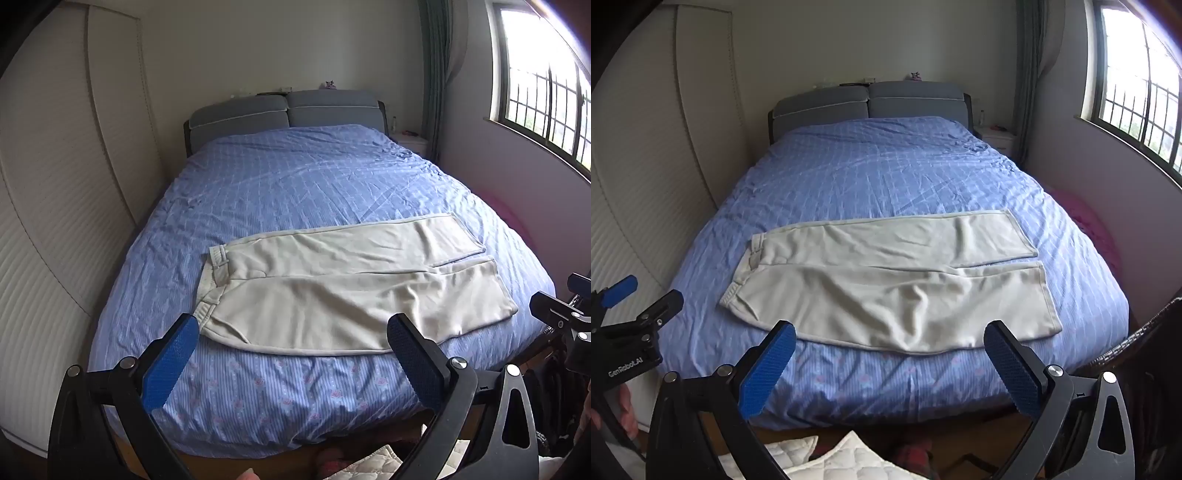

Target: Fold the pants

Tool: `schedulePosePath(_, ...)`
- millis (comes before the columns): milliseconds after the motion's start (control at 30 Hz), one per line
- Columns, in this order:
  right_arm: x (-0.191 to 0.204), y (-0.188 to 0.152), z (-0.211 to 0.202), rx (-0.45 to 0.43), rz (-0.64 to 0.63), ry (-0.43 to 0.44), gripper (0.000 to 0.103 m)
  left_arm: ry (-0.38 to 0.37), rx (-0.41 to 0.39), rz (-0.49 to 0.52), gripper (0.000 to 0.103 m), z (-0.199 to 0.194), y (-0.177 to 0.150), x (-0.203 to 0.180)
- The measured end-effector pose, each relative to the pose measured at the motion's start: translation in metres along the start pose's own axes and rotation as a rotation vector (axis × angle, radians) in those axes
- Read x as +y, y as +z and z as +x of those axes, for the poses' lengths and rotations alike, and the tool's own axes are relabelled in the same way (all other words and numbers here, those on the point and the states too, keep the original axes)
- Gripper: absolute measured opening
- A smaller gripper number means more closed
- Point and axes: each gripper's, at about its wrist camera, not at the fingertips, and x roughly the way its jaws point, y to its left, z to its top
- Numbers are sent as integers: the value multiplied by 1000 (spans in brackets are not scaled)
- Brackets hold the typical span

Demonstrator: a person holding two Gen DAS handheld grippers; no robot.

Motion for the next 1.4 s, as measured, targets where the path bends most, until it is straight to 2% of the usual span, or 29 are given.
schedulePosePath(333, -3, -2, -3, -13, 0, -2, 103, -8, -6, 26, 103, -4, -2, -4)
schedulePosePath(1400, 0, 5, 7, -12, -12, -3, 103, -6, -15, 15, 103, 10, 1, -2)
